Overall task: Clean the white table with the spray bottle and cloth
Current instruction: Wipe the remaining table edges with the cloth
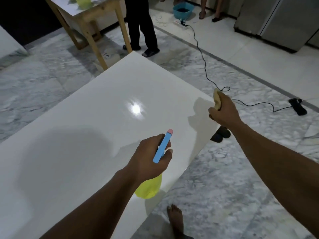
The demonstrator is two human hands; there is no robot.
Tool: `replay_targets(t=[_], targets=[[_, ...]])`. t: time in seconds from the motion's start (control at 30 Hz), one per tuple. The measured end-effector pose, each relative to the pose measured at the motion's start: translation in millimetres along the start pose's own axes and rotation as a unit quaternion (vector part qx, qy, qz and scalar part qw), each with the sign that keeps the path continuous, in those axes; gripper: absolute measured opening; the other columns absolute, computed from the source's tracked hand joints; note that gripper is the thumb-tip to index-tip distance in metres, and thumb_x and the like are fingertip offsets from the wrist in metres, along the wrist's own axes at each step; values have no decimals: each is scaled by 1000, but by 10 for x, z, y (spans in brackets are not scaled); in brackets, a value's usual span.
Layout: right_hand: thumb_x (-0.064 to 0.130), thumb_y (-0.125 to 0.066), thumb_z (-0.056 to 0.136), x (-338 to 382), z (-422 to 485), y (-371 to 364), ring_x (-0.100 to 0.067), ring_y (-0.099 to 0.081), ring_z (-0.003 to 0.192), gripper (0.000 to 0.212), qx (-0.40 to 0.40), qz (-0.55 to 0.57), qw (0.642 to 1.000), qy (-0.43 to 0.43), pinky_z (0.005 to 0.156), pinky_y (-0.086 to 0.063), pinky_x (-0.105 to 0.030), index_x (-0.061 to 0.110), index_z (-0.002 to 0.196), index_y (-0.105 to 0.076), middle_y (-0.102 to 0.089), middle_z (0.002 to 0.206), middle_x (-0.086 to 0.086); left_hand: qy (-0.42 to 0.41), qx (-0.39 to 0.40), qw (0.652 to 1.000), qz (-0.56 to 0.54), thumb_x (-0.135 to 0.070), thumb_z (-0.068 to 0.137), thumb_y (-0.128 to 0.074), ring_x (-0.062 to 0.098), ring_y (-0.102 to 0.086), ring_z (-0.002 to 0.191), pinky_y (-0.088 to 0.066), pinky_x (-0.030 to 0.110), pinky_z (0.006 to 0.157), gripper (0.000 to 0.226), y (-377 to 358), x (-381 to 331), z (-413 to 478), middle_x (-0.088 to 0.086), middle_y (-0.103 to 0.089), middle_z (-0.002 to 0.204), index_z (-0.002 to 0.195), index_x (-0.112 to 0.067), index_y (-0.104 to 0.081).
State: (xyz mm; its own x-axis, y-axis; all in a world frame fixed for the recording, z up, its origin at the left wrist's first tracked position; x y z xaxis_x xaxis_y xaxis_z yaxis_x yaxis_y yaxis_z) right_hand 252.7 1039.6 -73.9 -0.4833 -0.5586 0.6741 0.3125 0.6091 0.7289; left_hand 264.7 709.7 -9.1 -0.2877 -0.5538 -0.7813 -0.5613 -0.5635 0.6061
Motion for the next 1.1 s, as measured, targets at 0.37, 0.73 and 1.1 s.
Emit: replay_targets(t=[0.37, 0.73, 1.1], targets=[[58, -22, 88, -657, 489, -664, -29, -6, 153, 77, 64, -225, 966, 111, 121, -10, -58, 21, 155, -25, -19, 165, -3, 53, -30, 998, 9, -33, 89, -66, 29, -67, 70, -62, 52, 70, 9, 145, 449, 59, 0, -69, 86, 90, -29, -59], [44, -24, 97, -457, -457, -1342, -26, -10, 153, 64, 22, -243, 960, 139, 122, -12, -53, 21, 157, -22, -22, 165, -3, 82, -66, 994, -19, -32, 88, -66, 35, -67, 73, -63, 55, 72, 12, 361, 741, -444, 3, -69, 87, 93, -23, -60], [47, -17, 96, 227, -2384, -2311, -26, -6, 154, 68, 62, -248, 949, 183, 123, -9, -52, 19, 158, -19, -15, 166, -3, 77, -133, 988, -14, -31, 89, -66, 36, -68, 74, -64, 55, 72, 12, 938, 1239, -2290, 6, -70, 89, 93, -21, -61]])
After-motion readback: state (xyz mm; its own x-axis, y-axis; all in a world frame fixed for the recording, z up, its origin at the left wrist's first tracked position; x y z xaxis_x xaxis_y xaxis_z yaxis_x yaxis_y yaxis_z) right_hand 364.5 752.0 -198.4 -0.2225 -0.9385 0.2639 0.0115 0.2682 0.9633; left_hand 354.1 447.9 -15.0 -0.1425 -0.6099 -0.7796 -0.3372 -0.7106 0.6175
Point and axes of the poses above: each hand's wrist, its own z-axis towards the middle knuckle, its own y-axis out of the back of the hand, x = y × z, the point moved 3 cm from there along z, towards the middle knuckle
